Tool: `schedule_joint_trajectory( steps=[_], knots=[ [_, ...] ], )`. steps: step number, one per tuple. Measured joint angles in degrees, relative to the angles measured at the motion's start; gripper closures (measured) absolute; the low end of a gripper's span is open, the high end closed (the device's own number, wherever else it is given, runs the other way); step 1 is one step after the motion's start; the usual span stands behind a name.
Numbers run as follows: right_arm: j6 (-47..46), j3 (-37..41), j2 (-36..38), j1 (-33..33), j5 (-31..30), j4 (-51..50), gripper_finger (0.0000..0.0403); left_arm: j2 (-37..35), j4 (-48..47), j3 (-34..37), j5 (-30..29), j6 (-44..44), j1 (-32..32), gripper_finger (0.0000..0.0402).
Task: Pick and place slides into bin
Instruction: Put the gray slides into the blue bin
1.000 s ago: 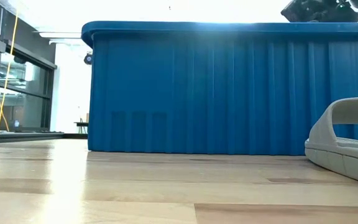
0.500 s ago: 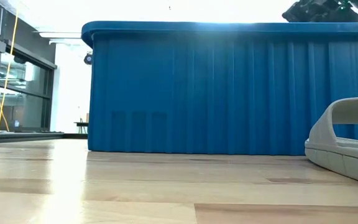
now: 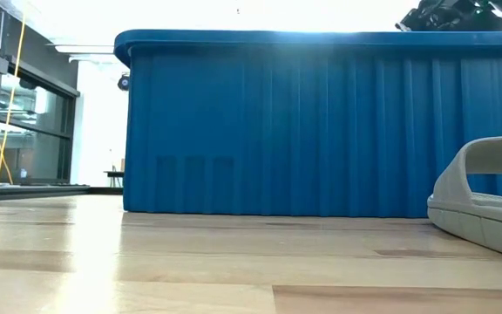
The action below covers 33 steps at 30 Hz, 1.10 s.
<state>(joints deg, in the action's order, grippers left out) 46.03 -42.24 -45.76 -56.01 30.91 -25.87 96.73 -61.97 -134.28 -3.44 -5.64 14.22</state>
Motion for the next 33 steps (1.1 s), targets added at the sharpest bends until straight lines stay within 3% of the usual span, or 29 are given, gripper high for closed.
schedule_joint_trajectory(
  steps=[4,7,15,19,33],
  knots=[
    [3.56,-0.09,-0.70,0.00,-6.44,-1.52,0.0382,0.00,0.01,0.00,-0.02,0.01,0.00,0.0263],
    [3.71,-0.05,-1.40,-0.03,-6.91,-4.93,0.0388,0.00,0.01,0.00,-0.01,0.01,0.00,0.0263],
    [-3.01,-0.07,-1.79,-1.15,-3.28,-4.64,0.0278,0.00,0.01,0.00,0.00,-0.01,0.00,0.0263],
    [-5.44,-0.07,-1.77,-1.70,-3.41,-7.01,0.0243,0.00,0.01,0.00,1.37,-0.12,0.00,0.0263],
    [-10.85,-0.07,1.82,-1.66,-0.37,-15.71,0.0231,0.00,-0.05,0.00,3.04,-0.12,-0.02,0.0263]
  ],
)
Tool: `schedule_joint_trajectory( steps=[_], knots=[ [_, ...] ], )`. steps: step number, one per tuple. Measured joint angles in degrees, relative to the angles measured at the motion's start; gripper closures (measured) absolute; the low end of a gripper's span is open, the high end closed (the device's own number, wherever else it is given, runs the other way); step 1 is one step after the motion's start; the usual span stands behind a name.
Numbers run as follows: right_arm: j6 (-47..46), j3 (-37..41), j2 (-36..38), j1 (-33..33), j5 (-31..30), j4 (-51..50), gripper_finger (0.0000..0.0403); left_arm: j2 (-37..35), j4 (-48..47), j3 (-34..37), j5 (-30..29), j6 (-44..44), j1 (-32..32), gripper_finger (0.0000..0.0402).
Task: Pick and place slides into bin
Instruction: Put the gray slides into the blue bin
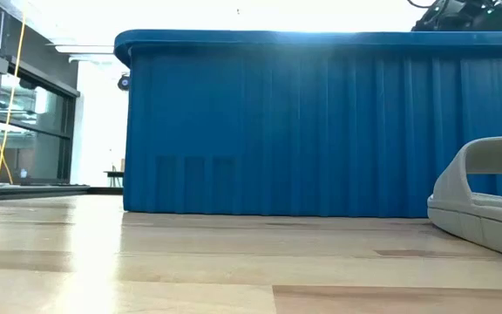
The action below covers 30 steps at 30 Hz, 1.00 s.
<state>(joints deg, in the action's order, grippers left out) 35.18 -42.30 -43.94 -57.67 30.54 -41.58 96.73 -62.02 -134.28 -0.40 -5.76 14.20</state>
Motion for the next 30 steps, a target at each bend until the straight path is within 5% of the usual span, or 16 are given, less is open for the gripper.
schedule_joint_trajectory(
  steps=[12,17,30],
  knots=[
    [-5.15,0.02,5.97,0.02,-1.50,-2.22,0.0230,0.00,-0.11,0.00,1.51,1.08,0.00,0.0263],
    [-16.53,-1.32,5.05,0.08,0.63,-1.40,0.0230,0.00,-0.09,0.00,1.51,1.51,0.00,0.0263],
    [-30.49,-23.04,-1.85,0.38,9.93,-4.98,0.0243,8.29,-0.75,-0.04,8.34,12.48,0.02,0.0263]
  ],
)
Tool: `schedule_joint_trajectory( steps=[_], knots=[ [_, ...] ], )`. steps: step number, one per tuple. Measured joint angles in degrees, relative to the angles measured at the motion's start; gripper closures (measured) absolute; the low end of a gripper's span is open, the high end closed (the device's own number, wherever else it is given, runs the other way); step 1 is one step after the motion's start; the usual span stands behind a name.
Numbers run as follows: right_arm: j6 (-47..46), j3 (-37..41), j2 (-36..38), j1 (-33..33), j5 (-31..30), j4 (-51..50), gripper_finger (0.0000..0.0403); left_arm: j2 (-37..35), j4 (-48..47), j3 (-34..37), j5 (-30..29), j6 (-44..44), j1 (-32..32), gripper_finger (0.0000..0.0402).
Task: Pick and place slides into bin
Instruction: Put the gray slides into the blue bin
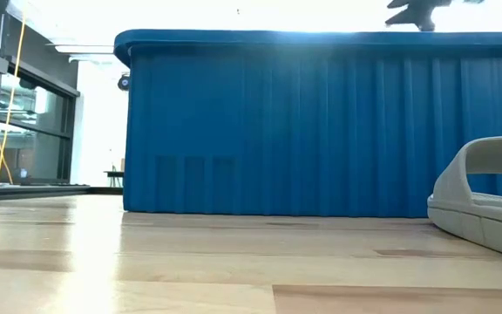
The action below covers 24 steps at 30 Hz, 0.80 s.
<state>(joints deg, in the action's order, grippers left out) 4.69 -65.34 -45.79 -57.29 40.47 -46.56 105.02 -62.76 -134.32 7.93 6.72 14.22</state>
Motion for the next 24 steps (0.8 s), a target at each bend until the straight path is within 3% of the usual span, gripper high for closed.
schedule_joint_trajectory(
  steps=[5,10,16,24],
  knots=[
    [-2.09,-5.79,0.12,2.27,-1.87,-5.71,0.0261,5.33,-0.44,0.13,1.95,5.34,0.01,0.0263],
    [-3.76,-8.94,-2.02,6.16,-11.34,-15.80,0.0261,6.64,-0.70,0.07,2.63,6.19,0.05,0.0263],
    [-5.74,-9.70,-10.87,14.22,-24.91,-29.52,0.0244,4.13,-0.93,0.03,3.42,4.75,0.02,0.0263],
    [-4.89,-9.70,-24.33,23.63,-37.24,-30.46,0.0242,1.49,-3.88,0.00,3.03,3.38,0.00,0.0263]
  ],
)
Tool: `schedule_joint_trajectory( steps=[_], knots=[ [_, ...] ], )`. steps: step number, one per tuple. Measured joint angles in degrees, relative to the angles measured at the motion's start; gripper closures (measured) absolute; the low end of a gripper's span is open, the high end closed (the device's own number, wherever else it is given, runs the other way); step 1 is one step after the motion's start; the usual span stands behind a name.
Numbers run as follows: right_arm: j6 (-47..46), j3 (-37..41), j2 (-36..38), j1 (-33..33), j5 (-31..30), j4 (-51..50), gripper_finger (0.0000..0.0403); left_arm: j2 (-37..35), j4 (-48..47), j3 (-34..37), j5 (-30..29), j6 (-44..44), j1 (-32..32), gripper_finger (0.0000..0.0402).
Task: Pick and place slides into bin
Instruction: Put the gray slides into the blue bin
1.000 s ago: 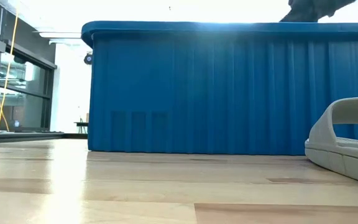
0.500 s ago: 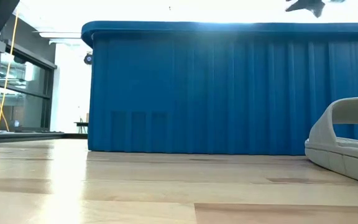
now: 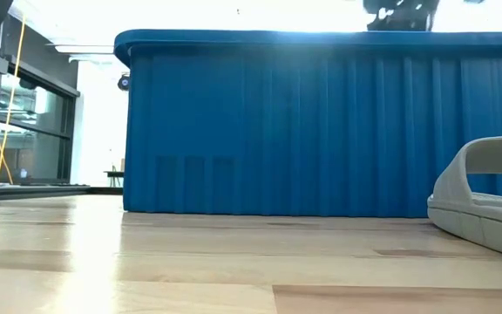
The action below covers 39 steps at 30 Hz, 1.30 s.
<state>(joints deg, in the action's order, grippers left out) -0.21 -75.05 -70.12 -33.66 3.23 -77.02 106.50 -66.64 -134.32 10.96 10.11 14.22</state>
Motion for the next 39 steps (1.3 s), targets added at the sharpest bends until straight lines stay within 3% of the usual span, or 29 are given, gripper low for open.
schedule_joint_trajectory(
  steps=[8,15,19,24,29,39],
  knots=[
    [0.67,-0.02,-11.12,3.99,-9.18,-1.07,0.0241,-1.23,-6.02,0.04,-1.07,-0.47,0.00,0.0263],
    [0.91,0.18,-17.79,5.17,-13.40,1.10,0.0240,-3.57,-8.93,0.04,-3.79,-1.45,-0.04,0.0264],
    [0.65,5.07,-18.37,4.65,-14.12,7.24,0.0239,-5.78,-10.12,0.02,-4.17,-2.51,-0.03,0.0264],
    [-1.37,9.97,-16.97,5.21,-19.48,10.45,0.0237,-7.20,-11.24,0.02,-5.58,-4.59,-0.02,0.0264],
    [-2.12,14.58,-16.89,5.30,-17.62,13.31,0.0230,-8.01,-11.47,0.02,-6.54,-4.65,-0.02,0.0264],
    [-3.87,20.09,-16.90,6.09,-20.10,14.77,0.0229,-7.88,-11.51,0.02,-7.33,-5.86,-0.02,0.0264]
  ],
)
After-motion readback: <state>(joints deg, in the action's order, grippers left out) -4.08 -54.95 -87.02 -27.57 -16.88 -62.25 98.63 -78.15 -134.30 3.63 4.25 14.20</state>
